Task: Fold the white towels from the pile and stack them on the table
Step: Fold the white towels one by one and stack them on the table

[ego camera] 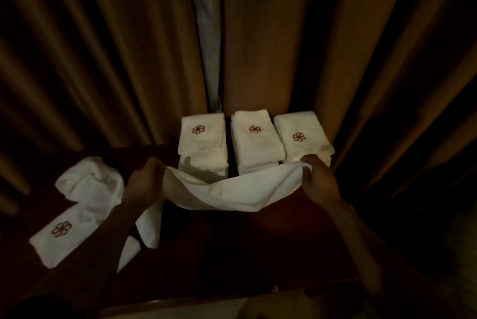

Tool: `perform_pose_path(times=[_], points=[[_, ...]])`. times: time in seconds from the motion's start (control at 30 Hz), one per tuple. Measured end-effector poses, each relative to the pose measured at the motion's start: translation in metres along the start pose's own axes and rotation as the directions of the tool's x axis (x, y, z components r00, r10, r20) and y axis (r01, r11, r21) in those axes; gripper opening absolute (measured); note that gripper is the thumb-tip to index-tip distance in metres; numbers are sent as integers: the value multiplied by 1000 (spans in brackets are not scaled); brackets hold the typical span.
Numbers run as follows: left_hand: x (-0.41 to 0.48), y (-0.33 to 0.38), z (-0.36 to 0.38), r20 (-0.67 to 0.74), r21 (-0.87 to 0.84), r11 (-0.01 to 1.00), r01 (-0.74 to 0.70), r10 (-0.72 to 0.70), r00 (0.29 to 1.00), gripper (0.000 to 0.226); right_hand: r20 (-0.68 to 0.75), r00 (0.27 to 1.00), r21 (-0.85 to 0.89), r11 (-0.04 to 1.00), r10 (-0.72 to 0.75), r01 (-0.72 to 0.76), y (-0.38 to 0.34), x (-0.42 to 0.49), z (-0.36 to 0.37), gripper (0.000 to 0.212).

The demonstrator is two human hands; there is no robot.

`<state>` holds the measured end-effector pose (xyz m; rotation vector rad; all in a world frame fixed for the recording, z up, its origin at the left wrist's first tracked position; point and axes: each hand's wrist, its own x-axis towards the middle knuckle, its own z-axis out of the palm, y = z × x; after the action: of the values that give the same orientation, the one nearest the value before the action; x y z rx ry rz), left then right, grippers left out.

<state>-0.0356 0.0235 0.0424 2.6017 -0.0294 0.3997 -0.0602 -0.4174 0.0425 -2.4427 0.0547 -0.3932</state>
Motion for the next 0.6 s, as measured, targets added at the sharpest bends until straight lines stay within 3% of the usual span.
perform_pose_path(times=[0.13, 0.23, 0.4, 0.6], points=[[18, 10, -30, -70, -7, 1000, 6, -7, 997, 11, 33, 995, 13, 995, -98, 98, -13, 23, -14, 24], [26, 11, -47, -85, -3, 1000, 29, -29, 996, 15, -10, 998, 40, 998, -57, 57, -18, 39, -26, 25], [40, 0, -73, -73, 32, 999, 18, -16, 997, 16, -208, 955, 45, 974, -209, 223, -27, 60, -43, 11], [54, 3, -106, 14, 123, 989, -87, 86, 996, 17, -320, 947, 186, 980, -13, 76, -42, 79, -62, 19]])
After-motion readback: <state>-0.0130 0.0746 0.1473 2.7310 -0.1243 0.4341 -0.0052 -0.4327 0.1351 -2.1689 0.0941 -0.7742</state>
